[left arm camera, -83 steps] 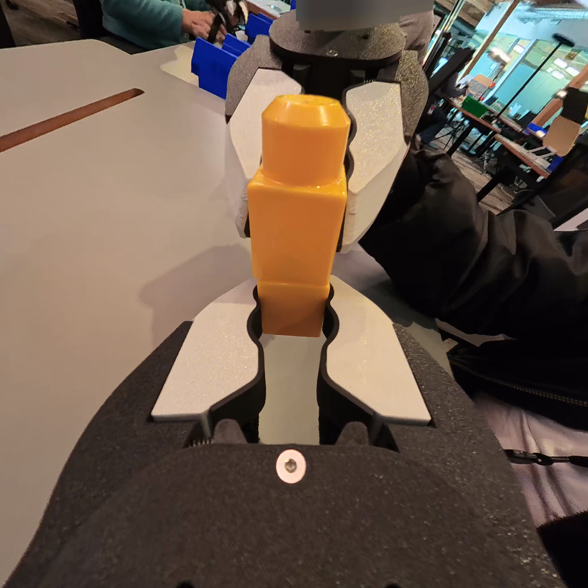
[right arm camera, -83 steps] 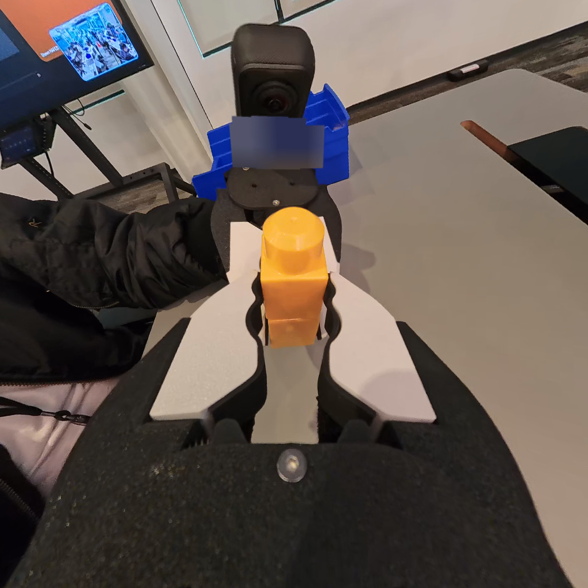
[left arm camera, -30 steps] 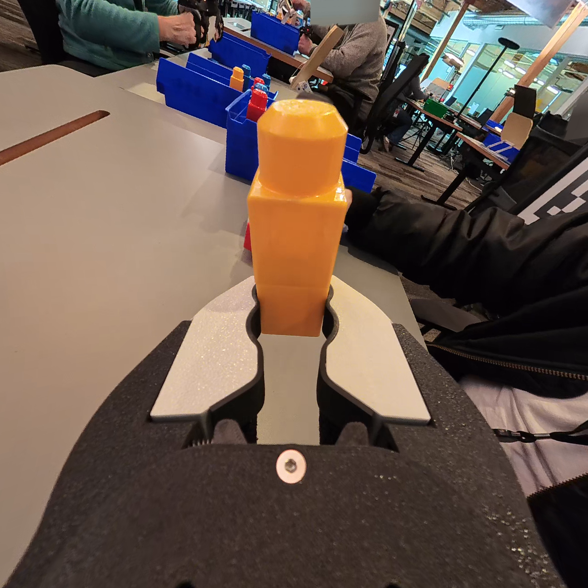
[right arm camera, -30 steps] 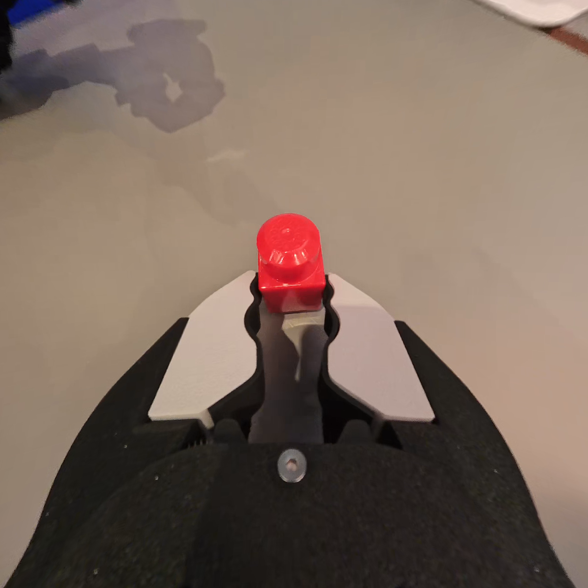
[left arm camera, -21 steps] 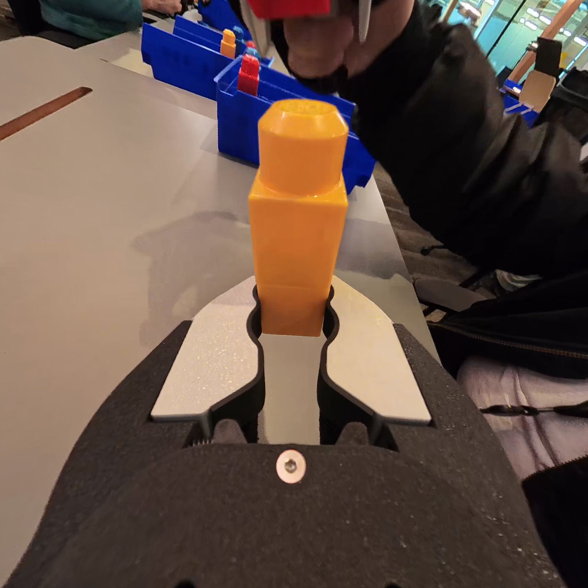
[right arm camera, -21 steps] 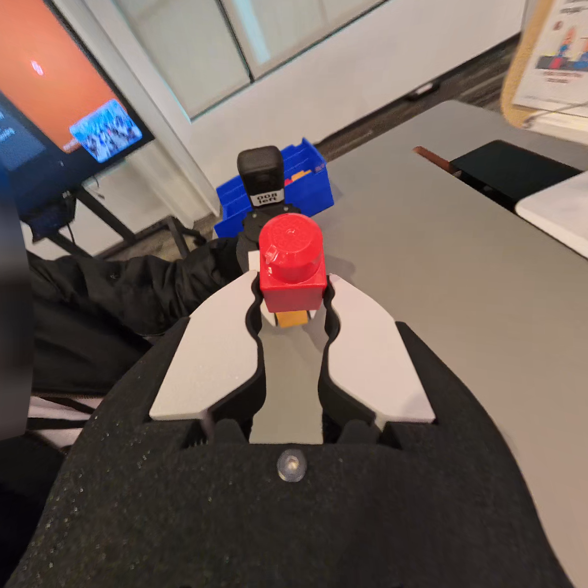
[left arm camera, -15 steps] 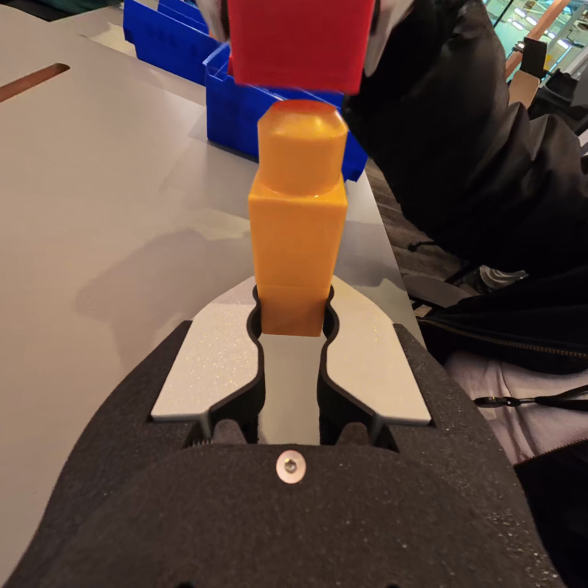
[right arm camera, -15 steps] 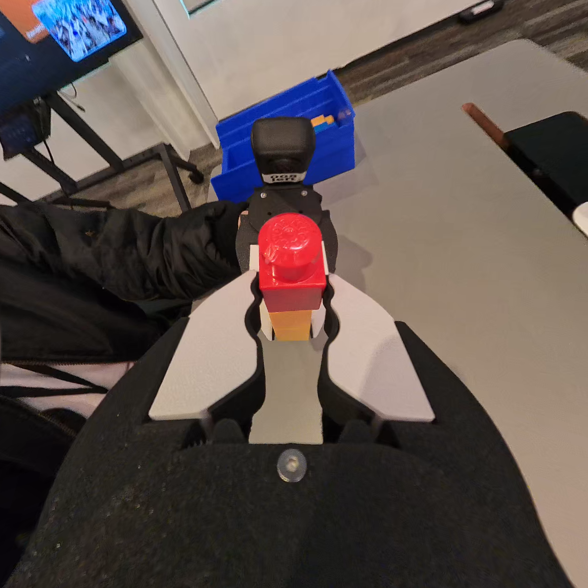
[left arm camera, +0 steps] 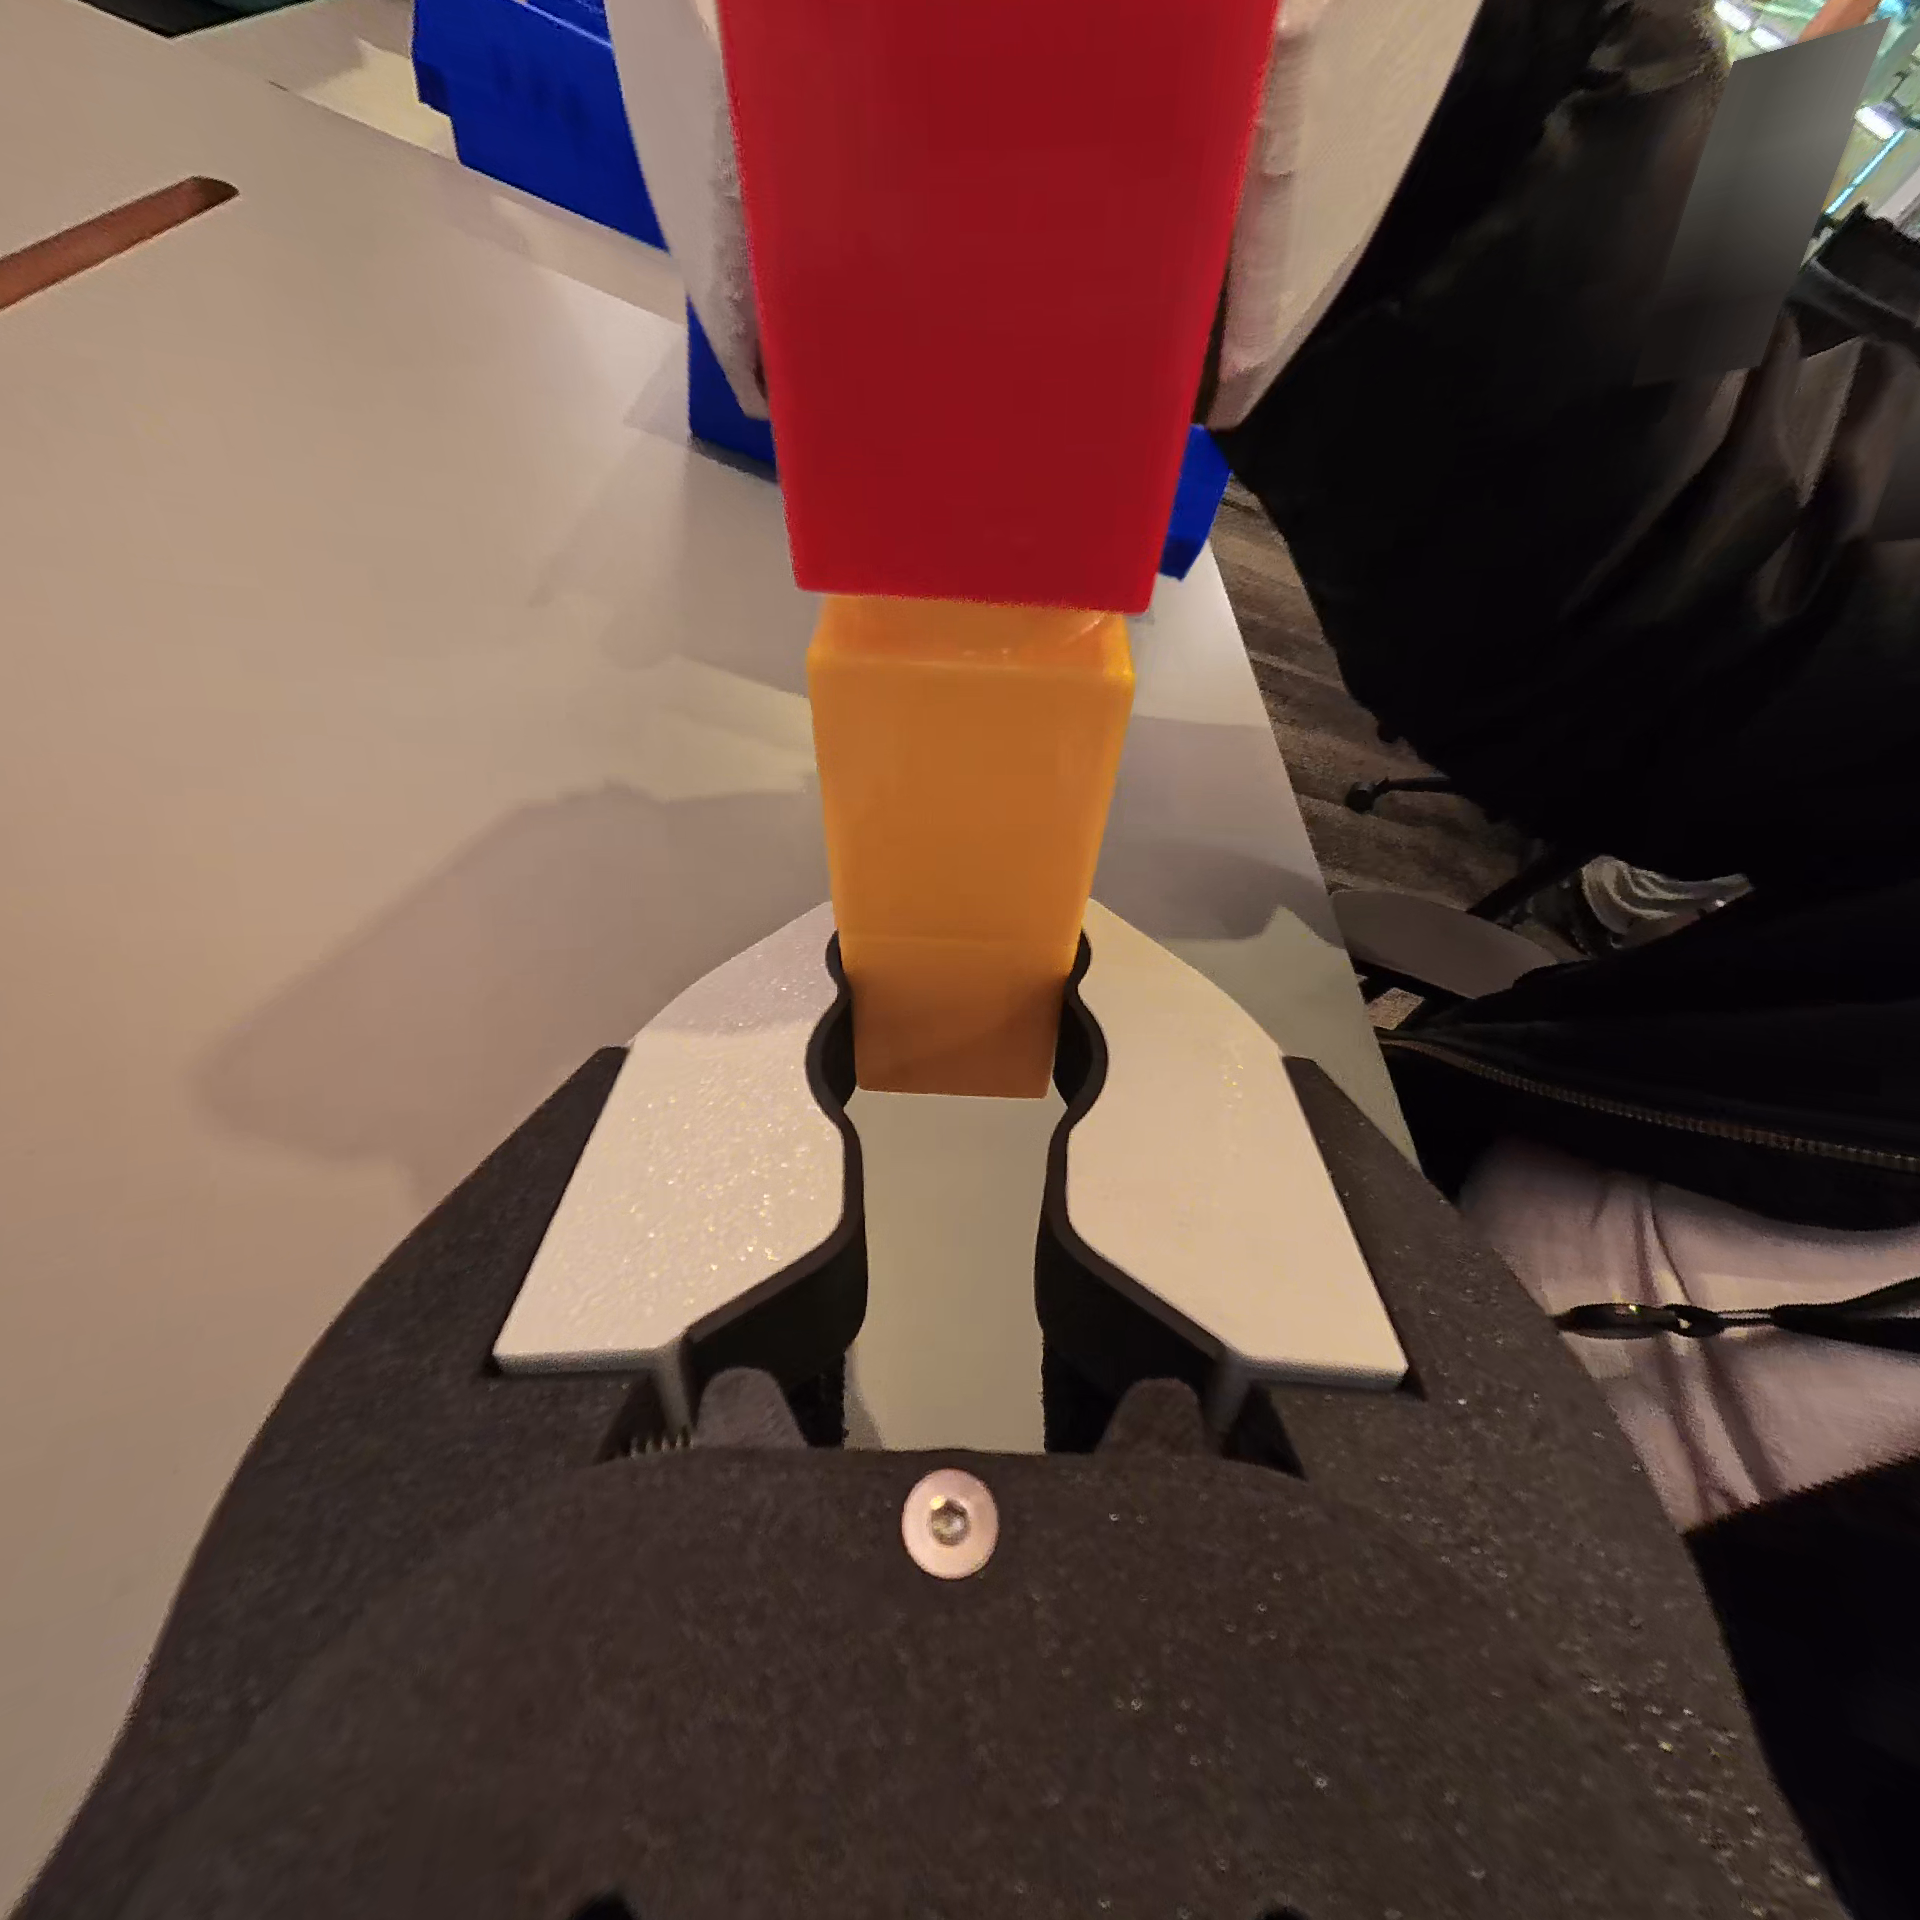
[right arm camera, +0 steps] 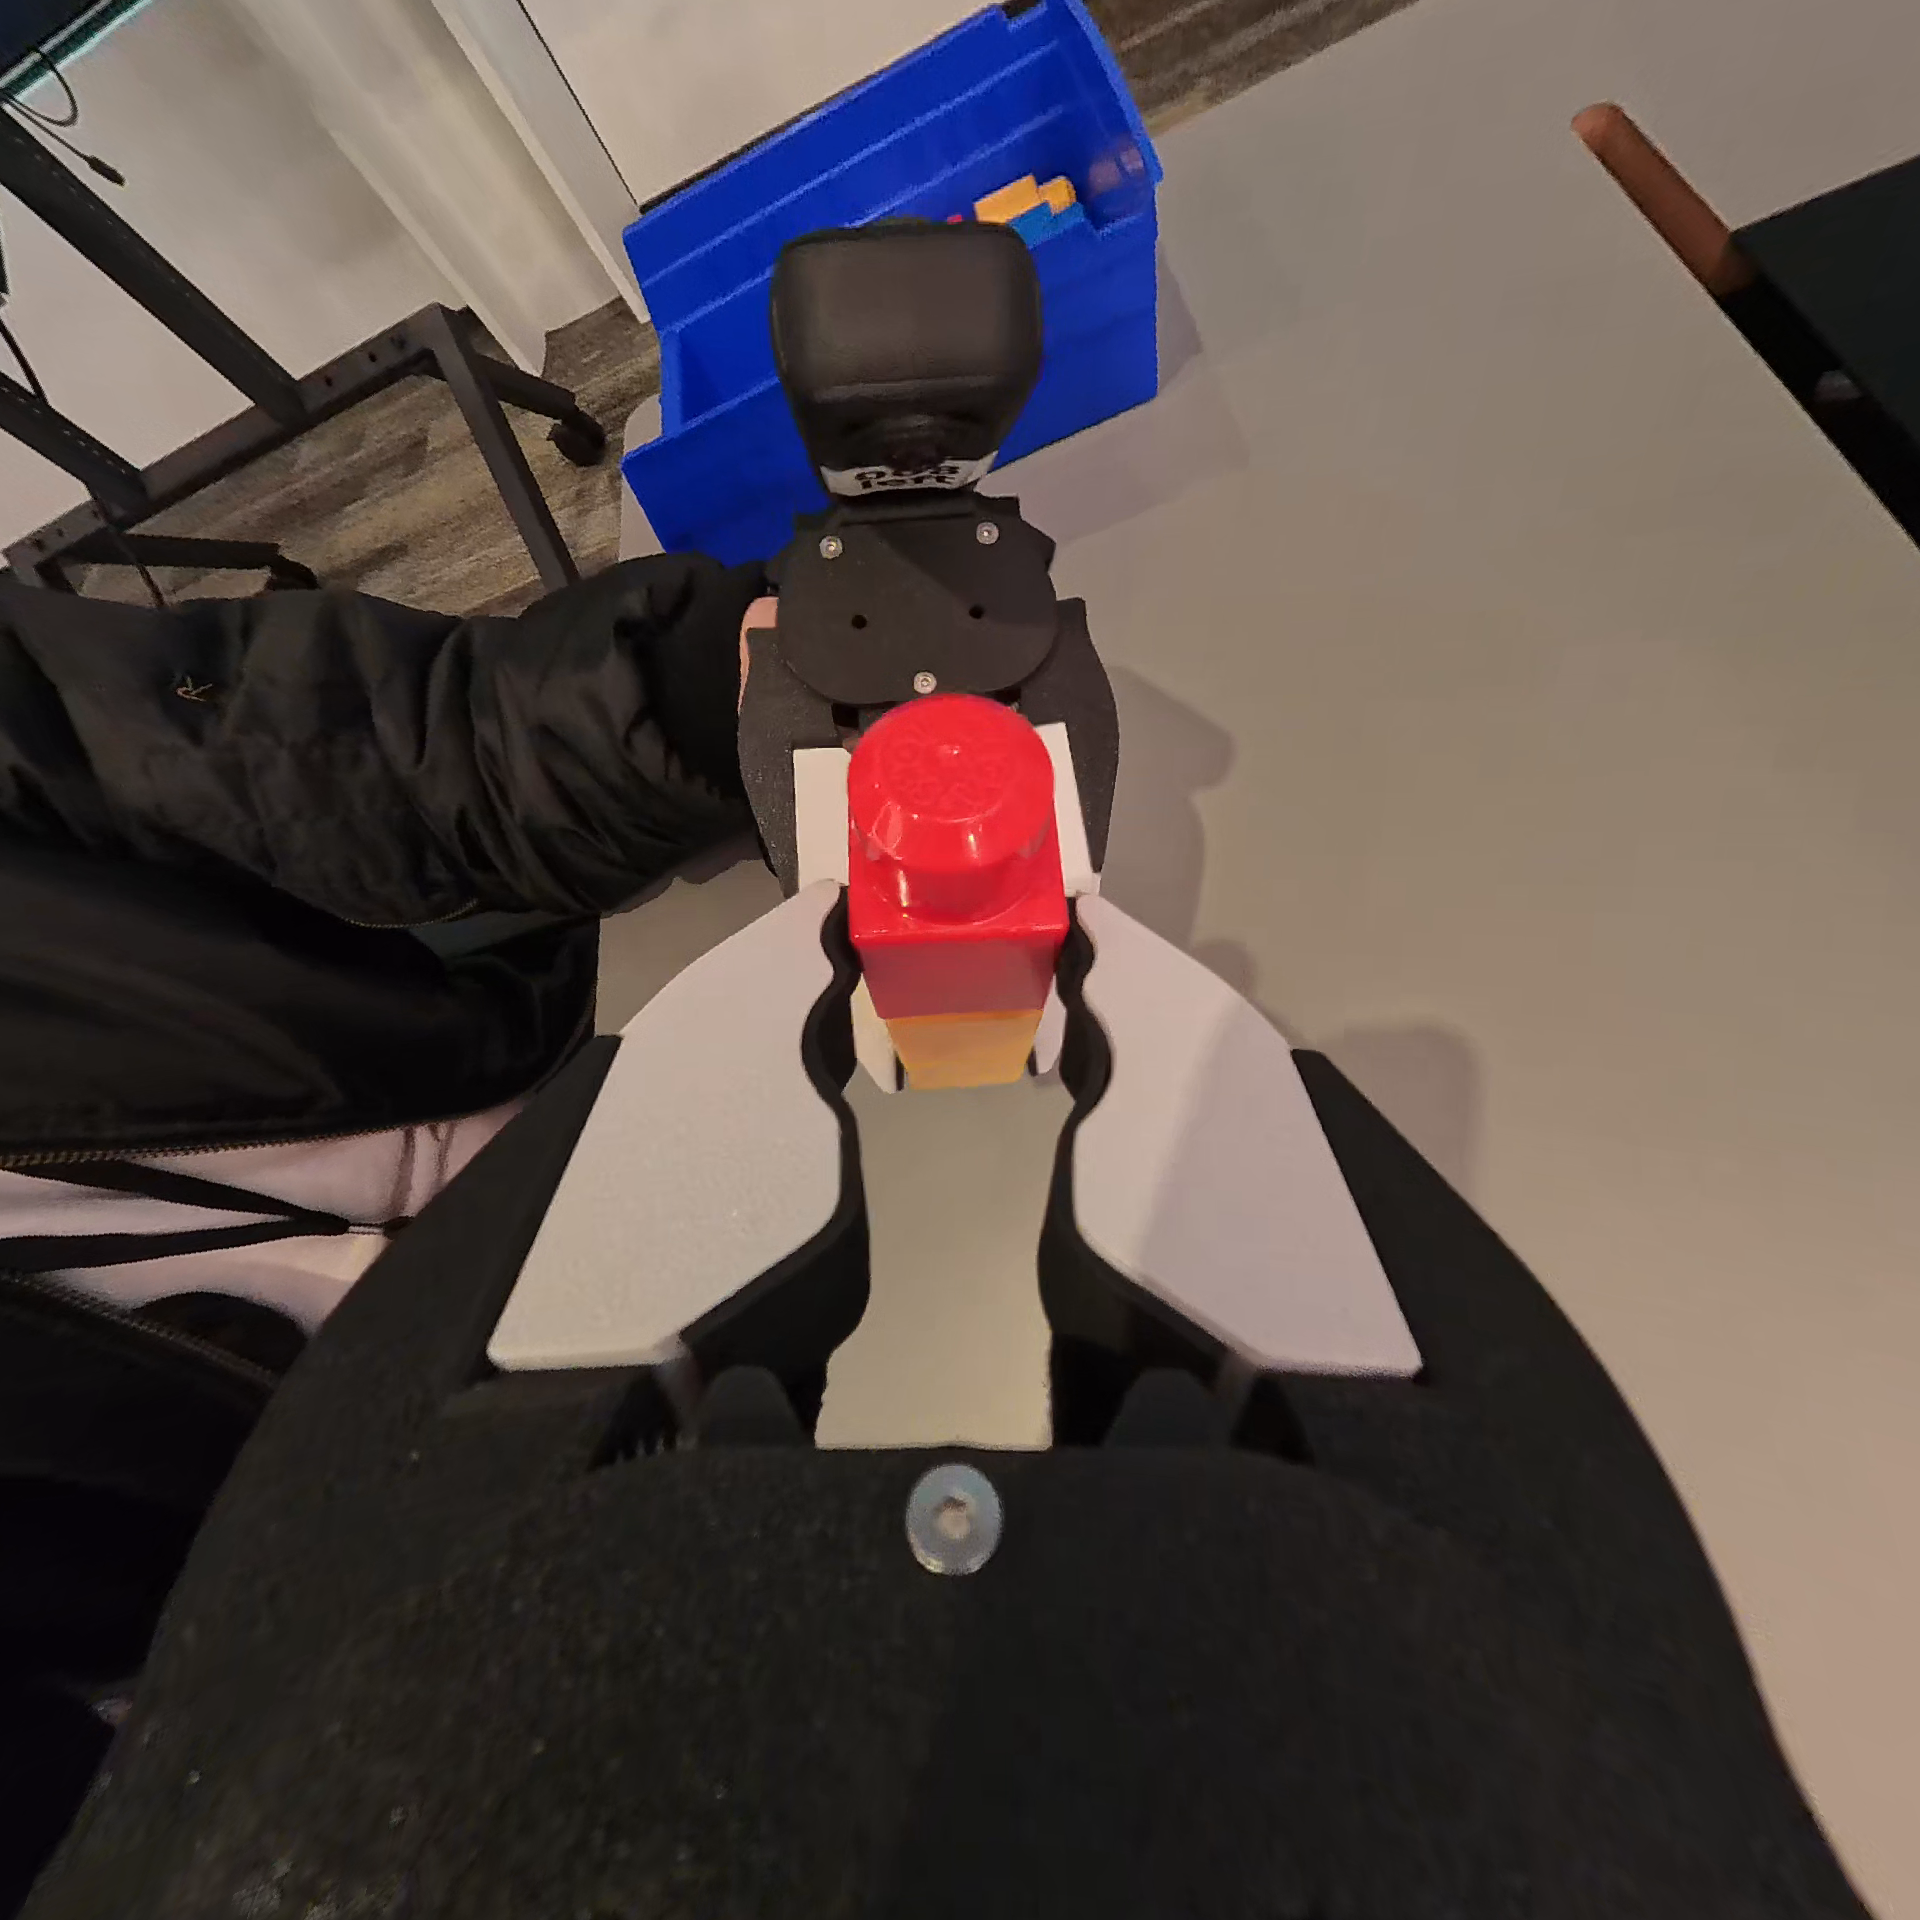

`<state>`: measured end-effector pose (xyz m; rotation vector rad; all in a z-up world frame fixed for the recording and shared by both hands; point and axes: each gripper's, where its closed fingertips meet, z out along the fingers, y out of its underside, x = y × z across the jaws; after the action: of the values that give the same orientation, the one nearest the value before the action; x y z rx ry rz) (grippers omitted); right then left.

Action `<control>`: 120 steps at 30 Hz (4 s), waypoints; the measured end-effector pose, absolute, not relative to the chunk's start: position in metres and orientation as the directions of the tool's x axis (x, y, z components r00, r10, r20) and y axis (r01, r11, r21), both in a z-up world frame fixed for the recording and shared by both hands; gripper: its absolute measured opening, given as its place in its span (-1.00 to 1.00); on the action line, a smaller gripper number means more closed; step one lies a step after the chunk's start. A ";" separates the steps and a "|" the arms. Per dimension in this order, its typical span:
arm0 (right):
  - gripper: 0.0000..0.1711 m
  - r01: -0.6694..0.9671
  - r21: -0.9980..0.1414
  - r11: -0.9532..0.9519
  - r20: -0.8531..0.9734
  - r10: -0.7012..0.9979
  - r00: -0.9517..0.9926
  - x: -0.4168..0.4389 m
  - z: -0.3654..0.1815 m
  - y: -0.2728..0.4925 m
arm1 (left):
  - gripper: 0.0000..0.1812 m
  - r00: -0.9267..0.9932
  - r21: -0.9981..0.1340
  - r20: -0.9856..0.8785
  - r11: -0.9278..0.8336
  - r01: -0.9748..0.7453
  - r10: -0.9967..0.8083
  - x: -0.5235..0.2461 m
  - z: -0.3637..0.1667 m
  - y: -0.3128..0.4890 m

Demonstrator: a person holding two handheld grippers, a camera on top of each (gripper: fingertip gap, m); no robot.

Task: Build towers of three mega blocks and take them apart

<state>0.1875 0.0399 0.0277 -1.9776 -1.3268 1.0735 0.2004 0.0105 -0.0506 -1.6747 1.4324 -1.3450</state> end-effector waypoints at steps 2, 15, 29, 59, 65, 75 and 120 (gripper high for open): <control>-0.58 0.495 -0.772 -0.400 -0.345 0.917 0.203 0.187 0.028 0.039 | -0.62 -0.072 -0.884 0.325 -0.276 -0.377 -0.943 0.201 -0.048 0.011; -0.58 0.591 -0.686 -0.425 -0.381 0.901 0.206 0.190 0.013 0.032 | -0.62 -0.082 -0.861 0.325 -0.259 -0.438 -0.942 0.200 -0.058 0.006; -0.58 0.694 -0.610 -0.383 -0.341 0.917 0.207 0.193 0.008 0.023 | -0.62 -0.133 -0.855 0.332 -0.238 -0.460 -0.934 0.200 -0.060 -0.004; -0.58 0.263 -0.939 -0.220 -0.165 0.962 0.217 0.178 0.000 0.011 | -0.60 -0.166 -0.904 0.248 -0.167 -0.393 -0.954 0.201 -0.046 -0.009; -0.59 0.137 -0.983 -0.125 -0.070 0.935 0.349 0.211 0.043 0.006 | -0.23 -0.115 -0.914 0.229 -0.173 -0.366 -0.967 0.204 -0.047 -0.002; -0.59 0.089 -0.996 0.003 0.089 0.092 0.992 0.600 0.115 -0.016 | -0.31 -0.069 -0.934 0.245 -0.216 -0.286 -0.967 0.203 -0.033 0.010; -0.58 -0.076 -0.912 -0.402 0.001 -0.187 0.982 0.730 -0.114 0.049 | -0.42 -0.081 -0.943 0.176 -0.144 -0.300 -0.981 0.205 -0.023 -0.006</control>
<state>0.7297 0.0493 -0.1143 -1.9856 0.1868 -0.1226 0.2051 -0.0056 -0.0227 -1.5019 1.4297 -1.2565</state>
